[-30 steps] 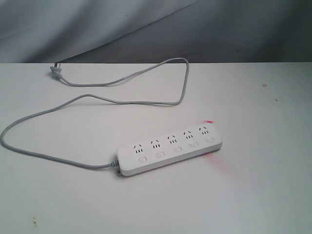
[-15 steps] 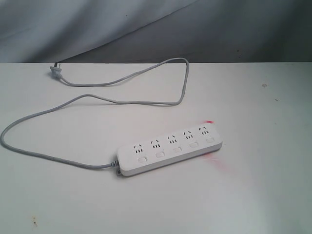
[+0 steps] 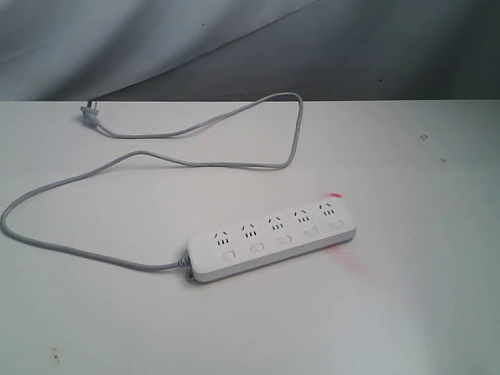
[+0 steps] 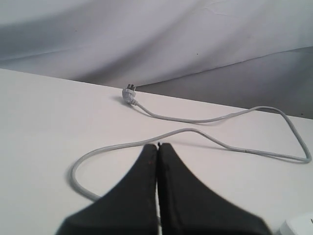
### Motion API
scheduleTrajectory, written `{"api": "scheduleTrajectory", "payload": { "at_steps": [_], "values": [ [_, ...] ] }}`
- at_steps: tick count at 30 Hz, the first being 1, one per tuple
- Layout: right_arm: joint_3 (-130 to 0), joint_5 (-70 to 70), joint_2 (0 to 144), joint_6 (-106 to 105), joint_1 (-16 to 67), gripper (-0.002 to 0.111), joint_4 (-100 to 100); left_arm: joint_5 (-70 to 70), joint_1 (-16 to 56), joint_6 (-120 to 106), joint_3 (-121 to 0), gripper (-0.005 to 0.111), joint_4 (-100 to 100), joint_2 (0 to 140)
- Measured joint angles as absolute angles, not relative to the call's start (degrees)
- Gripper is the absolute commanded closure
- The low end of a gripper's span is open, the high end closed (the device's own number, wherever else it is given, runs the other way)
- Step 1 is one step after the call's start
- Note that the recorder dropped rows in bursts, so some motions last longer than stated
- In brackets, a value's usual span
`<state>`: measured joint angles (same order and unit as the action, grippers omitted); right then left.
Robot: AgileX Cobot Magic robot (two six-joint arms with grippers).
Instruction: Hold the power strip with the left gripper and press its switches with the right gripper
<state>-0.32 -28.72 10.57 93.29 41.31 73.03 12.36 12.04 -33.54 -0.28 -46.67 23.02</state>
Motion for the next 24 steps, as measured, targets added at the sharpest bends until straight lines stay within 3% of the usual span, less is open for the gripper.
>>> {"api": "scheduleTrajectory", "payload": {
  "at_steps": [24],
  "values": [
    [-0.3,-28.7,10.6,93.3,41.3,0.108,73.4,10.8,11.7,-39.7,-0.3,0.107,-46.2,17.7]
  ]
}}
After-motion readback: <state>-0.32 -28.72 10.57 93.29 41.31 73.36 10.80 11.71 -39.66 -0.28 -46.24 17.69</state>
